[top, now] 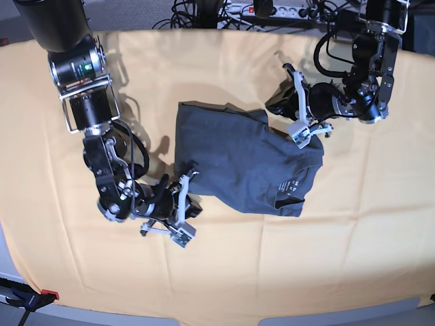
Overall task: Fold the T-shirt properly
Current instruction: 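Grasp the folded bundle's sides with both grippers, then fold the bundle over with the left gripper toward the right gripper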
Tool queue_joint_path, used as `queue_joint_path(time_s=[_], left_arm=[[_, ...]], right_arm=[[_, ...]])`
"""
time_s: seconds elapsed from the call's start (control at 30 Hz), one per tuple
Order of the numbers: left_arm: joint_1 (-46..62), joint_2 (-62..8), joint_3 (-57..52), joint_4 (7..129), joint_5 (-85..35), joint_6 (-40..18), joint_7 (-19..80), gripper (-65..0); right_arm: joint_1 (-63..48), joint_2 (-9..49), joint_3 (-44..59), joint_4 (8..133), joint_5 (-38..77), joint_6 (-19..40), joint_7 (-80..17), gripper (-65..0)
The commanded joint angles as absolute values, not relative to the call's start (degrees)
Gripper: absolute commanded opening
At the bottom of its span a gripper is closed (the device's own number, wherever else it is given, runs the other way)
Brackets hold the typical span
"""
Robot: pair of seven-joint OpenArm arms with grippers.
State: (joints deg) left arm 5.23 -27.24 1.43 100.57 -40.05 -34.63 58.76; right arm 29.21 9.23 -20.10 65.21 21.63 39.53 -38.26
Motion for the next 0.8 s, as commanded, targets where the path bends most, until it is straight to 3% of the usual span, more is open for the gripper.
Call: queue_joint_path(time_s=[0.0,0.1,0.3,0.47,0.7,0.77], left_arm=[[5.04,-27.77,1.06,100.9,-36.58,-33.12,58.06,-65.0],[5.08,-27.49,1.06,100.68,-34.26,-30.76,54.65,-65.0],[5.06,-26.41,1.06,97.45,-31.44,-31.16,52.97,-65.0],[3.25,-26.17,1.06,89.76,-24.93,-31.51,45.5,-65.0],[-5.98,-25.52,1.15,73.36,-22.33,-36.56,31.81,-65.0],[-9.08,-25.06,1.96,69.3,-20.51,-36.95,25.63,-65.0]], right_arm=[[31.38,8.67,-19.9,64.1,22.22,40.0,-37.06,-65.0],[32.01,8.49,-19.9,61.98,22.63,40.0,-37.1,-65.0],[30.5,9.43,-19.9,62.02,28.4,40.0,-42.68,-65.0],[25.78,10.13,-19.88,63.68,32.99,40.0,-47.59,-65.0],[12.82,17.63,-19.81,85.38,36.21,39.64,-48.01,-65.0],[8.43,19.42,-19.81,91.92,36.21,36.03,-48.75,-65.0]])
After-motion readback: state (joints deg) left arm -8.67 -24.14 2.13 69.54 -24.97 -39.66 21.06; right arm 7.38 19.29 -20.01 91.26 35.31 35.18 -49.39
